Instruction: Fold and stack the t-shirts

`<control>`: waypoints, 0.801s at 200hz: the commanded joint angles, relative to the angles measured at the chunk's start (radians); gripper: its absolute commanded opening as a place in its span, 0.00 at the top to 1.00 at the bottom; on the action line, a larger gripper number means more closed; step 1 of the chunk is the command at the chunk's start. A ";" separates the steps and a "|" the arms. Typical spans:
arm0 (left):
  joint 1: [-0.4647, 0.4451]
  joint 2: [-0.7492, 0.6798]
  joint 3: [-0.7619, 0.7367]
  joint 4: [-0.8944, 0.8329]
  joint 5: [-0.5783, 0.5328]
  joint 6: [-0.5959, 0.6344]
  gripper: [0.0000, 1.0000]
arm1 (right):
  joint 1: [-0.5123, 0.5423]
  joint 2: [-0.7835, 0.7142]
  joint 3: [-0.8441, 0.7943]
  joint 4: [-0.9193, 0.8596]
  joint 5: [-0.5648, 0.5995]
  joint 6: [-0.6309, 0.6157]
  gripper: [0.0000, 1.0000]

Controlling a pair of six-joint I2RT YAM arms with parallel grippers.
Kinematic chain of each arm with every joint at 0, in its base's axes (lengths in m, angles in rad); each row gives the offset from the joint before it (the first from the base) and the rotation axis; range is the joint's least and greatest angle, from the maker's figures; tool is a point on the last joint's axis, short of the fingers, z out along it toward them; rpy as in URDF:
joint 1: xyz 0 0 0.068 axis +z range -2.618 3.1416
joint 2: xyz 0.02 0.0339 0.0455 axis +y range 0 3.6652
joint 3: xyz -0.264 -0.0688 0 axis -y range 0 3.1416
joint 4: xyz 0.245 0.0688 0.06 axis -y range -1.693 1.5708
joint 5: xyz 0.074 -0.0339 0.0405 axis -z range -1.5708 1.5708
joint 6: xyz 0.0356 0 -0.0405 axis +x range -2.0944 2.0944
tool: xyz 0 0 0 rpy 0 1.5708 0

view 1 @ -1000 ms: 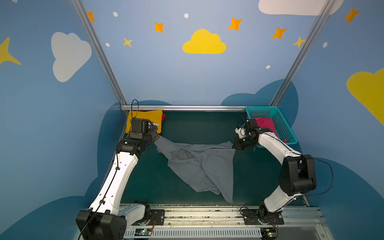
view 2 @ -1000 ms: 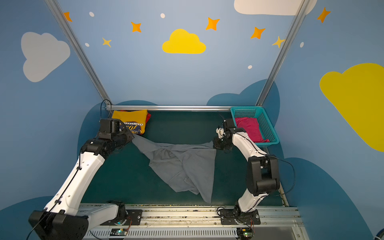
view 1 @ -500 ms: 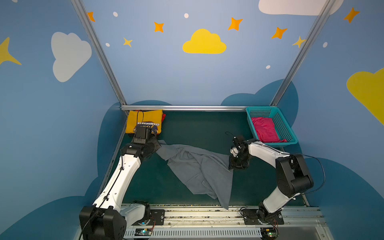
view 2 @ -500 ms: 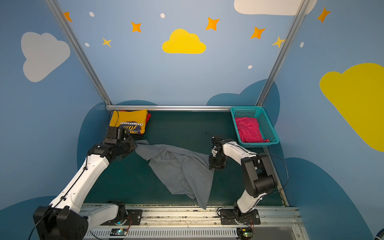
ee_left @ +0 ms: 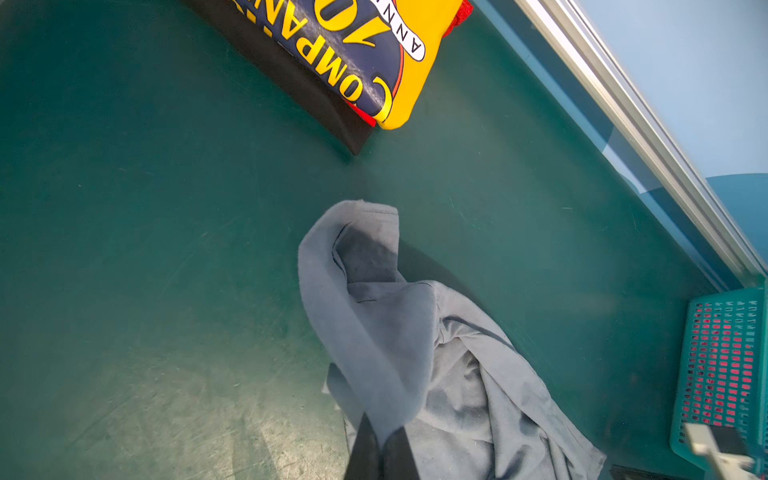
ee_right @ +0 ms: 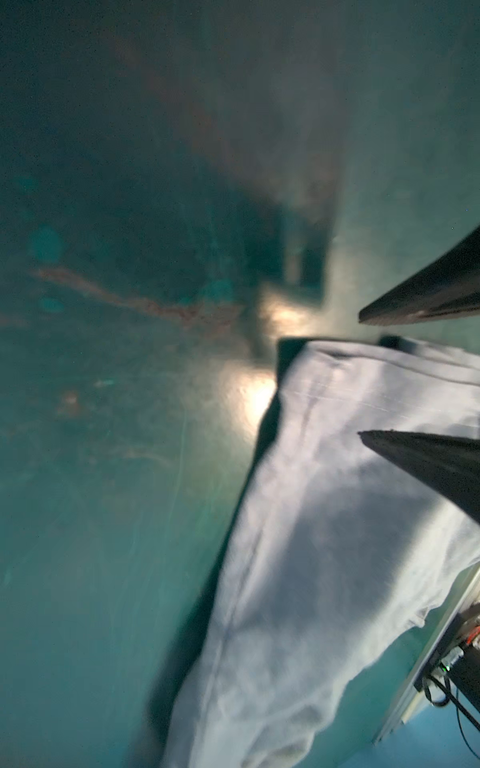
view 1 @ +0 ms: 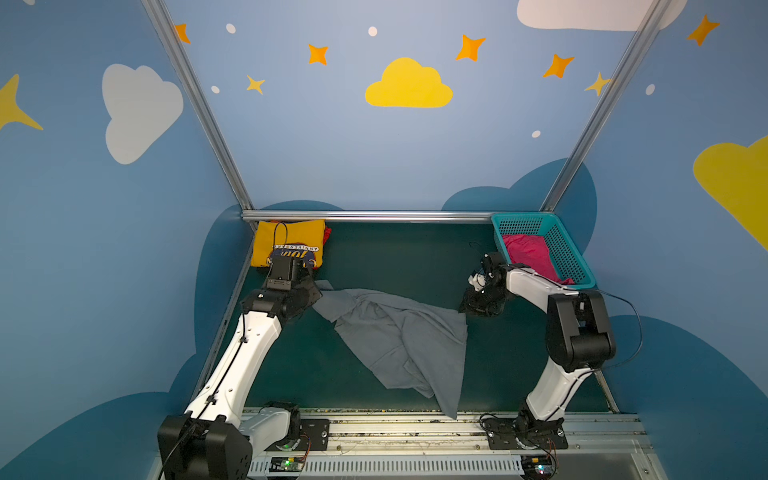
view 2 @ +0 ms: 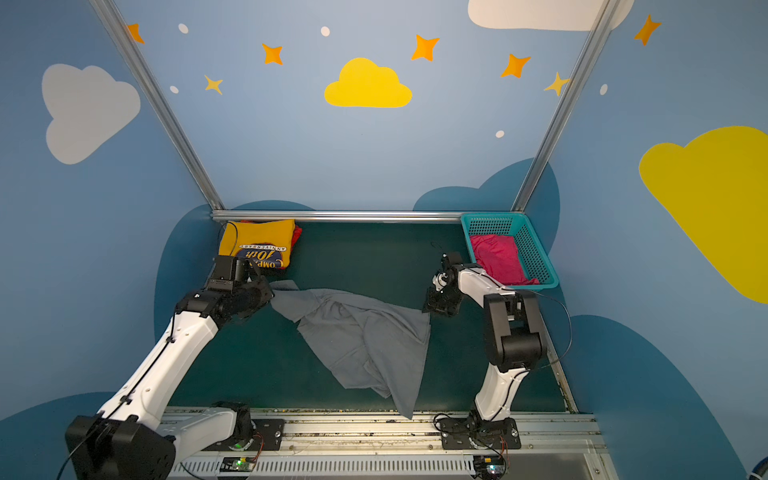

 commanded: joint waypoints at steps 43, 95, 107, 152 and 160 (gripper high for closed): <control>0.003 -0.018 0.001 -0.017 -0.002 -0.005 0.95 | -0.021 0.061 0.014 0.029 -0.037 -0.014 0.61; 0.003 -0.020 0.001 -0.017 0.002 -0.009 0.95 | -0.017 0.069 0.003 0.048 -0.082 -0.007 0.71; 0.003 -0.019 0.001 -0.017 0.003 -0.009 0.95 | -0.015 0.070 0.003 0.047 -0.085 -0.008 0.71; 0.003 -0.022 -0.001 -0.017 0.006 -0.009 0.95 | -0.009 0.075 0.011 0.038 -0.077 -0.008 0.78; 0.003 -0.024 -0.001 -0.017 0.006 -0.007 0.95 | -0.007 0.077 0.015 0.035 -0.075 -0.010 0.84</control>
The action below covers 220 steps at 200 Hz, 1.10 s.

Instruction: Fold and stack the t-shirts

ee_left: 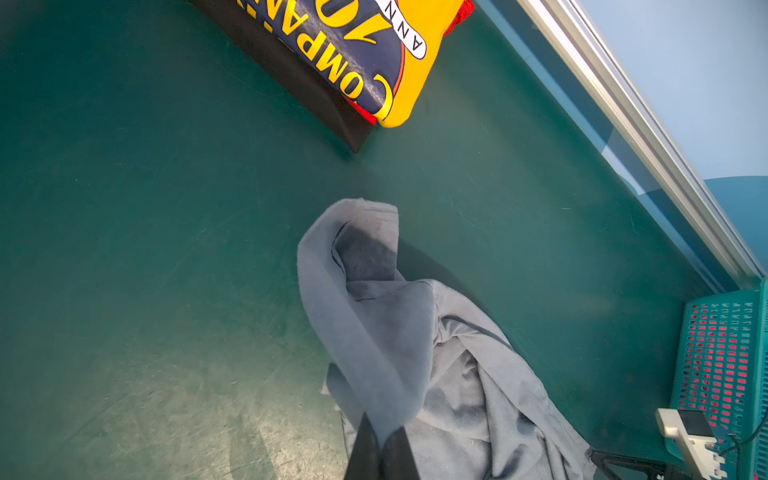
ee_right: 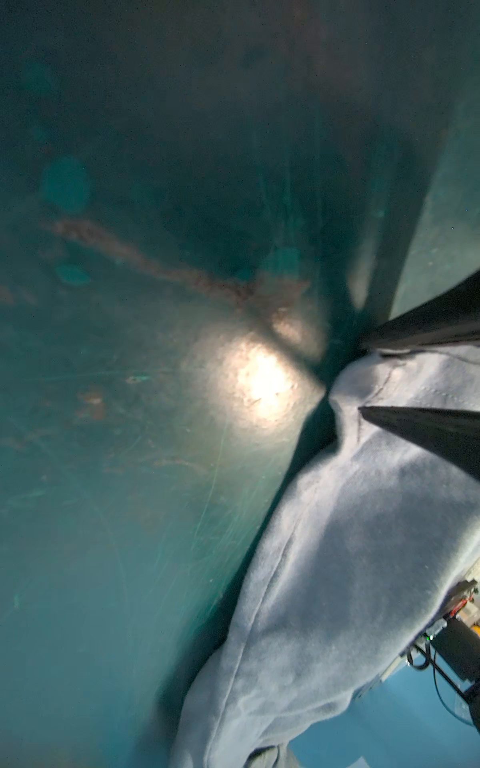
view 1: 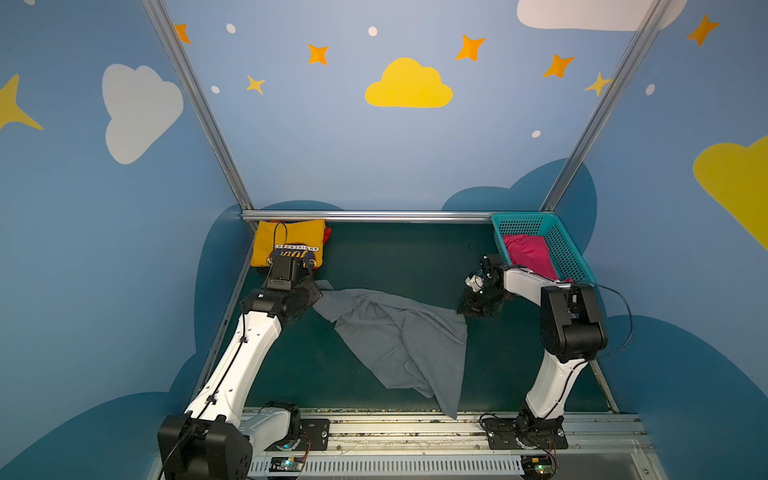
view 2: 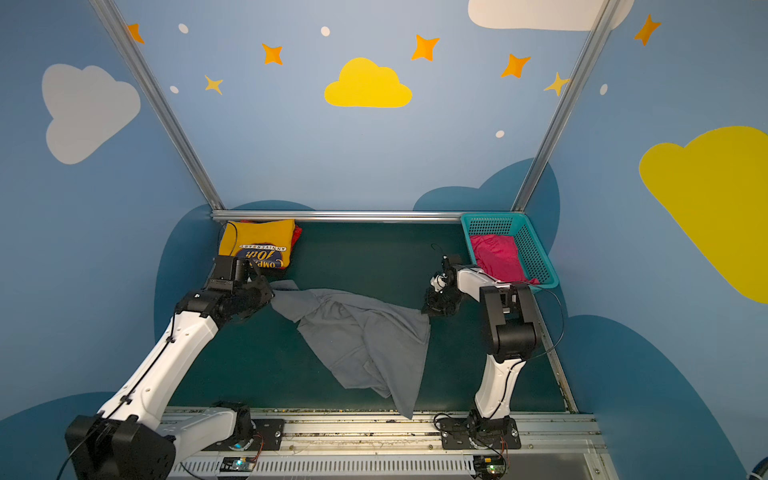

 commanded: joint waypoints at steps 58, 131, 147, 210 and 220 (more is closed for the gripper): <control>0.003 -0.024 0.024 -0.023 -0.014 0.024 0.95 | 0.006 -0.043 0.044 -0.064 0.028 -0.025 1.00; 0.003 0.038 0.354 0.027 -0.039 0.109 0.95 | -0.014 -0.328 0.354 -0.190 0.096 -0.073 1.00; 0.003 0.043 0.439 0.069 -0.036 0.120 0.95 | -0.018 -0.368 0.427 -0.182 0.106 -0.078 1.00; 0.005 -0.054 0.633 0.151 0.087 0.111 0.95 | -0.019 -0.570 0.590 -0.217 0.086 -0.118 1.00; 0.005 -0.094 0.616 0.165 0.107 0.104 0.95 | -0.017 -0.625 0.567 -0.206 0.080 -0.118 1.00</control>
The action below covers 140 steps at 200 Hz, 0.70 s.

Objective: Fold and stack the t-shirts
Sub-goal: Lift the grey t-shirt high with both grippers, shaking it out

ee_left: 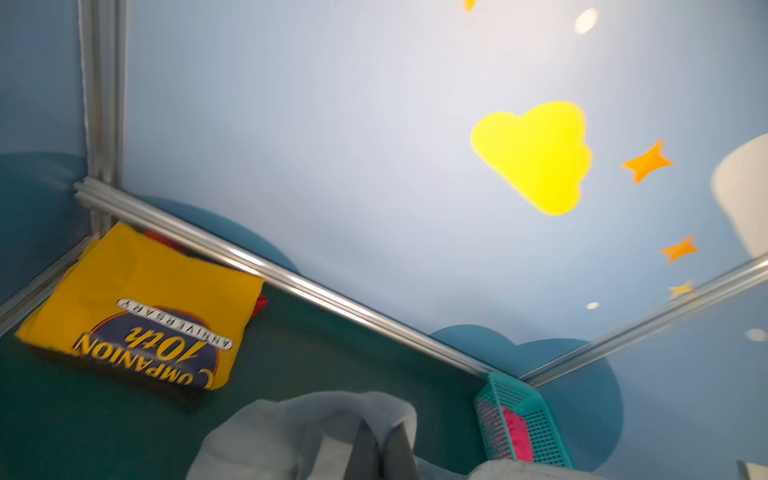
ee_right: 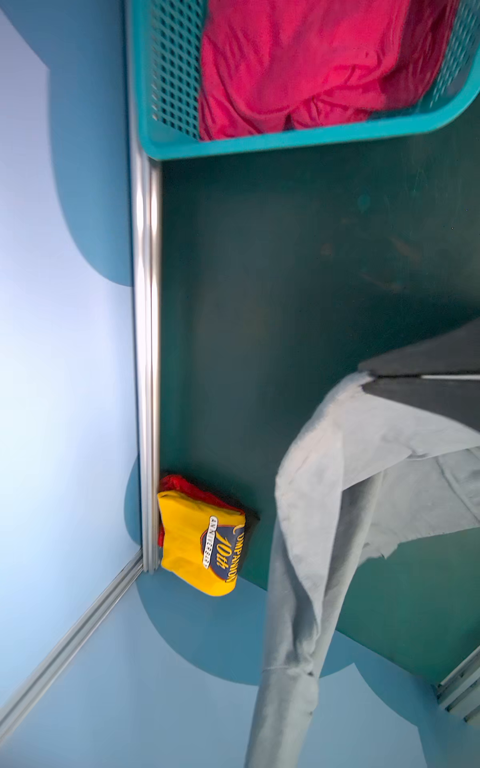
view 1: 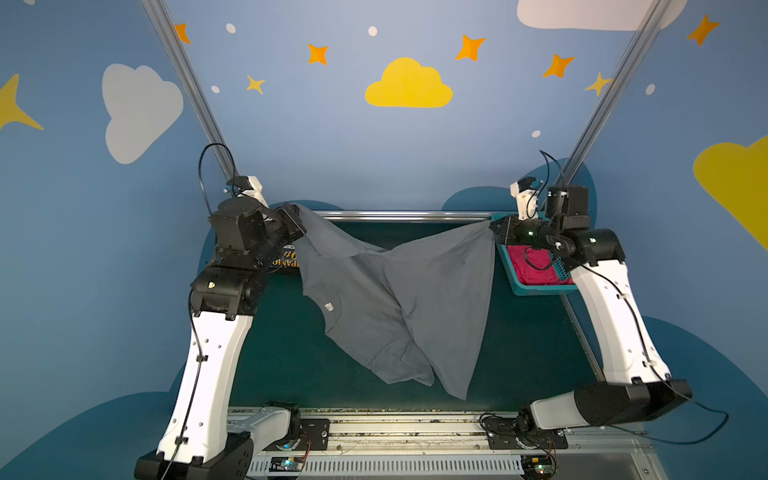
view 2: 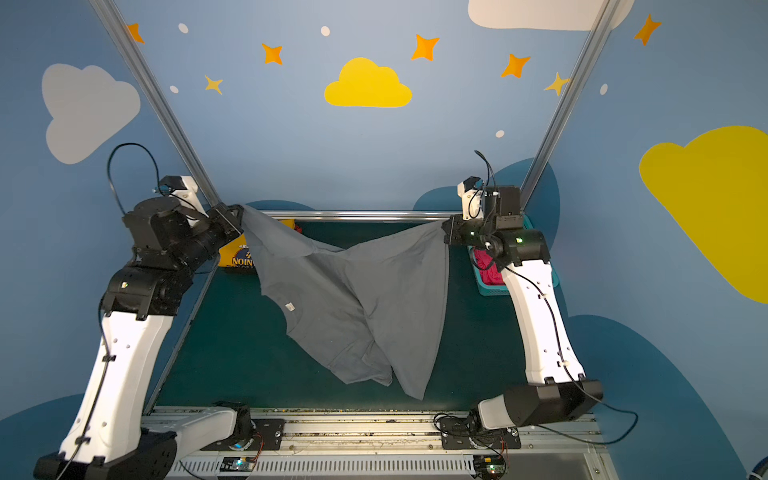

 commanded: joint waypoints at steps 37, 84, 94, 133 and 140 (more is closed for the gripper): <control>0.005 -0.224 -0.062 0.142 0.122 -0.044 0.95 | -0.002 -0.289 -0.044 -0.012 -0.029 -0.013 1.00; 0.004 -0.242 -0.049 0.146 0.139 -0.040 0.95 | -0.001 -0.349 -0.044 0.013 -0.054 0.009 1.00; 0.005 -0.211 -0.049 0.140 0.101 -0.034 0.95 | -0.001 -0.325 -0.047 0.020 -0.044 0.008 1.00; 0.006 0.031 0.032 0.142 0.077 -0.003 0.95 | -0.002 -0.101 0.054 0.058 -0.077 0.008 1.00; 0.010 0.096 0.077 0.138 0.083 0.004 0.95 | -0.006 -0.044 0.105 0.060 -0.088 0.005 1.00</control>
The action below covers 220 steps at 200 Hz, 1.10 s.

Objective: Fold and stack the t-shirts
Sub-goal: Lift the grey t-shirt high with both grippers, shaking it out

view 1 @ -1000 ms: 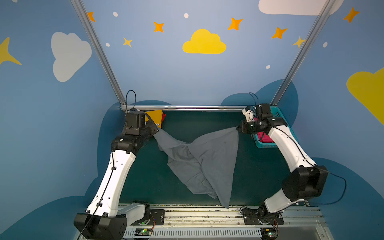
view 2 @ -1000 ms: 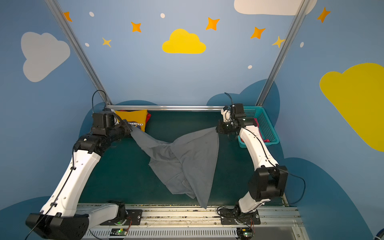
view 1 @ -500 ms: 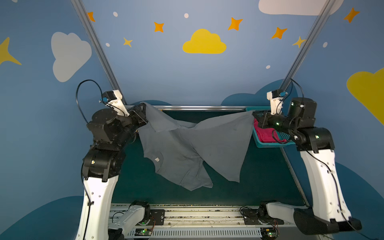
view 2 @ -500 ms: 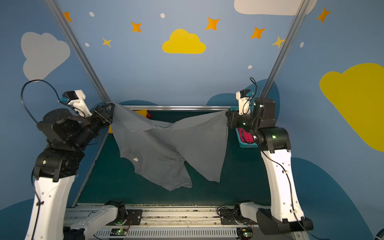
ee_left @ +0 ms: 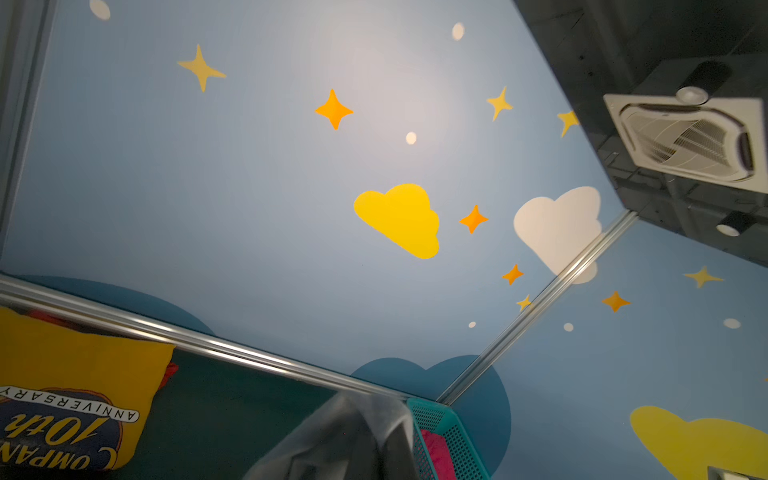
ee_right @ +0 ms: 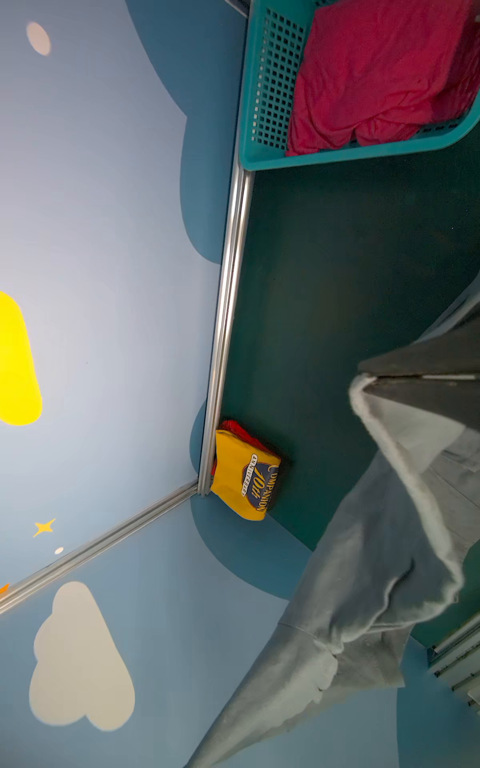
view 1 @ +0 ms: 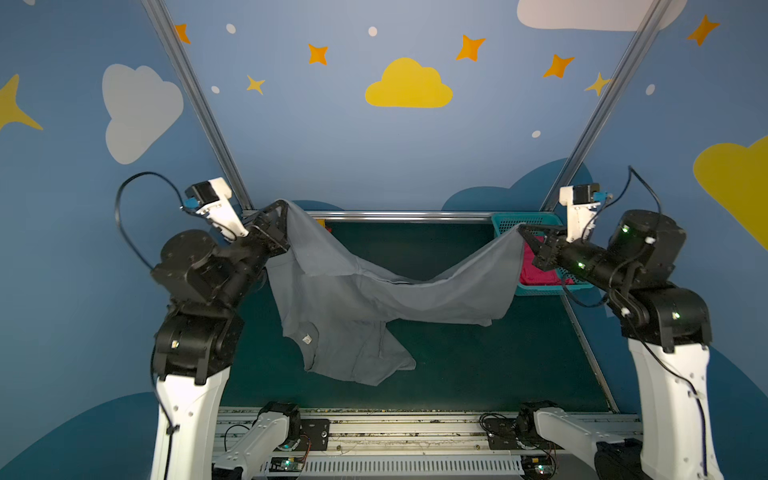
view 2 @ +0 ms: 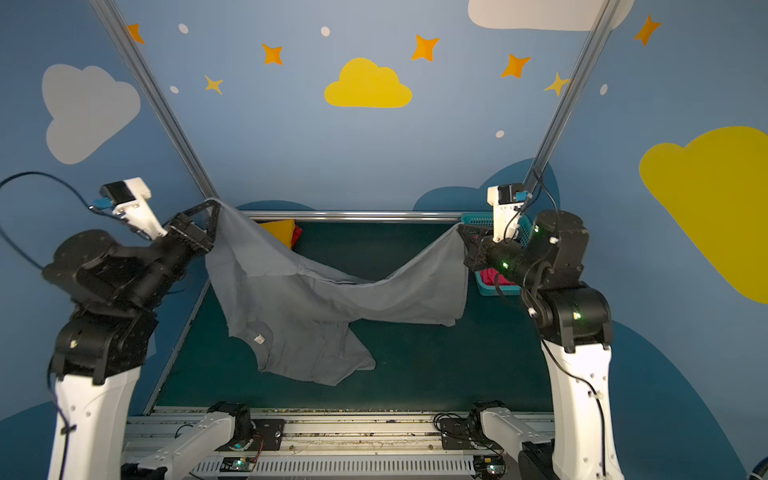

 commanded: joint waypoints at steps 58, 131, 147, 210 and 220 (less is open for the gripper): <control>0.190 0.820 0.904 -0.043 0.322 -0.277 0.95 | -0.083 0.639 0.721 0.056 -0.141 0.081 1.00; 0.302 1.068 1.366 0.418 0.482 -0.780 0.95 | -0.166 0.639 0.820 0.393 -0.379 0.241 1.00; 0.280 0.982 1.312 0.328 0.554 -0.665 0.95 | -0.165 0.580 0.748 0.400 -0.421 0.232 1.00; -0.024 0.273 0.170 0.084 0.360 -0.040 0.95 | -0.050 0.047 -0.194 0.475 -0.361 0.085 1.00; -0.031 0.143 -0.077 0.175 0.312 -0.094 0.95 | -0.038 -0.023 -0.308 0.453 -0.335 0.086 1.00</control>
